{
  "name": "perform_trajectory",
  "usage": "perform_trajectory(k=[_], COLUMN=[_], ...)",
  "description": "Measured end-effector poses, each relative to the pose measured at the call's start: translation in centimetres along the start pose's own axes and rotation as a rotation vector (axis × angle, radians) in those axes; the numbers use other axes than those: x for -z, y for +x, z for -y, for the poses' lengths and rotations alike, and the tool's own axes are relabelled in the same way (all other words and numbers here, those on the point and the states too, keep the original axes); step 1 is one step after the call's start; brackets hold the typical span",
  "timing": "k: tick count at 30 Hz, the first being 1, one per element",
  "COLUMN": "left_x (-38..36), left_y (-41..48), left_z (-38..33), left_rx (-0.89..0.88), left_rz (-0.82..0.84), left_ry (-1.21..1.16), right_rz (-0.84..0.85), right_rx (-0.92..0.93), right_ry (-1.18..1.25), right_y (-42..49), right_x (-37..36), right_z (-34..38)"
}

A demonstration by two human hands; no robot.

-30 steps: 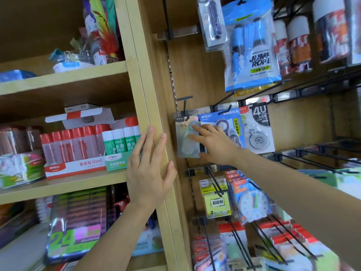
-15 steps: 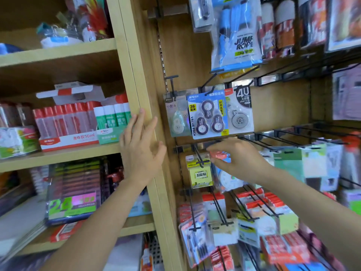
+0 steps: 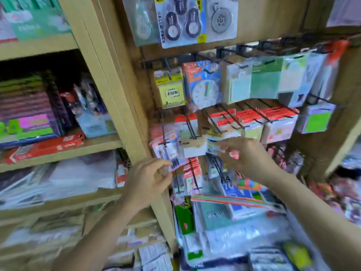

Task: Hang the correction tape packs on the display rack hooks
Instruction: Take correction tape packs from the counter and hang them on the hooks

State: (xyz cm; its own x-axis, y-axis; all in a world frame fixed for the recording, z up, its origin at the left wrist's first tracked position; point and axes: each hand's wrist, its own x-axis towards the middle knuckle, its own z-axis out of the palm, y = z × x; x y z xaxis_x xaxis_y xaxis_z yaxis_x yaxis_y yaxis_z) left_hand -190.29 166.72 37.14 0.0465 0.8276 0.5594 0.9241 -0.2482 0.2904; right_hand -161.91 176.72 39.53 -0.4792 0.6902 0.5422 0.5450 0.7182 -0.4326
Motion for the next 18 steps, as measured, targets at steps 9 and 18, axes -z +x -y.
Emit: perform_trajectory(k=[9, 18], left_x=[-13.4, -24.4], left_y=[-14.8, -27.1], left_z=[0.7, -2.2], left_rx=[0.493, 0.829], left_rz=[0.414, 0.903], left_ry=[-0.174, -0.297], right_rz=[0.303, 0.558], right_rx=[-0.539, -1.058], right_ry=[0.014, 0.091], right_y=[-16.6, -31.9], right_x=[-10.7, -15.5], right_z=[-7.1, -12.1])
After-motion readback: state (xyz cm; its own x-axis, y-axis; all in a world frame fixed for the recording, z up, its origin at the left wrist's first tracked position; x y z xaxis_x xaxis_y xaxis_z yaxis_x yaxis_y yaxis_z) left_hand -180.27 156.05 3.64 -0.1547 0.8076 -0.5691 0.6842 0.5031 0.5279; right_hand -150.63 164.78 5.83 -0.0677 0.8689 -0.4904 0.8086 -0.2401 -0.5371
